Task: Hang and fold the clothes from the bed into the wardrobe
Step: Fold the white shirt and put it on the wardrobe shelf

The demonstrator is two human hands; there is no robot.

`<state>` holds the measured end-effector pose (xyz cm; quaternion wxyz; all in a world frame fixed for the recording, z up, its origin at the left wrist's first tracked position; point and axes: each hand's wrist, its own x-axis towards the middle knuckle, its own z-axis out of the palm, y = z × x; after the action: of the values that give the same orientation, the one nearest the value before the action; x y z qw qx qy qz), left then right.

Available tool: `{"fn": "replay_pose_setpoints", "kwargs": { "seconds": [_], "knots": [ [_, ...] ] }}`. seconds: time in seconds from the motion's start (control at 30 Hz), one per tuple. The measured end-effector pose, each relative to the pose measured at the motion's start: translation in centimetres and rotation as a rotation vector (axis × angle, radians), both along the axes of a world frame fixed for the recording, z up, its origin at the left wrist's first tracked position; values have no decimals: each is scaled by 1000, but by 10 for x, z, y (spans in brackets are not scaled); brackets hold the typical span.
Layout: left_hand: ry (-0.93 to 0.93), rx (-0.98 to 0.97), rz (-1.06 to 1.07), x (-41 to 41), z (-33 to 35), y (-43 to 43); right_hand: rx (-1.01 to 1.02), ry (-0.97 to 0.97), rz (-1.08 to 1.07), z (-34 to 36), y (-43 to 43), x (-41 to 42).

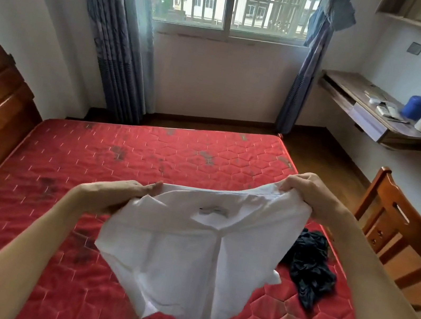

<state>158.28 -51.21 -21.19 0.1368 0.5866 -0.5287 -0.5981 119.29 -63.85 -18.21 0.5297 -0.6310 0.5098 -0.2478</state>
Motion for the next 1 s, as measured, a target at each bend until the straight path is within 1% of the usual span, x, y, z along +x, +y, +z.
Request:
{"fn": "replay_pose_setpoints", "kwargs": {
  "seconds": [0.1,0.27,0.33,0.4,0.57,0.67,0.73,0.8,0.87,0.93,1.0],
  "knots": [
    [44,11,69,1,-9,-13,44,36,-48,-20,-16,12],
    [-87,-28,133,18,-63,-56,78,163,-32,-82,-63,39],
    [-113,-19,227,24,-96,-81,81,196,-18,-118,-93,54],
    [-155,-13,303,30,-137,-113,61,237,-23,-164,-130,70],
    [-220,-30,437,56,-267,-199,-17,342,-109,-302,-227,112],
    [-298,-86,471,71,-353,-249,8,396,-123,-394,-280,136],
    [-397,-129,532,78,-406,-276,64,371,-156,-449,-307,148],
    [-558,-194,600,85,-458,-294,108,298,-233,-496,-319,154],
    [-692,-261,618,85,-504,-296,101,312,-248,-531,-312,153],
    [-708,-260,586,77,-542,-278,103,385,-172,-561,-285,144],
    [-704,-233,499,60,-574,-241,129,434,-71,-590,-242,127]
  ]
}}
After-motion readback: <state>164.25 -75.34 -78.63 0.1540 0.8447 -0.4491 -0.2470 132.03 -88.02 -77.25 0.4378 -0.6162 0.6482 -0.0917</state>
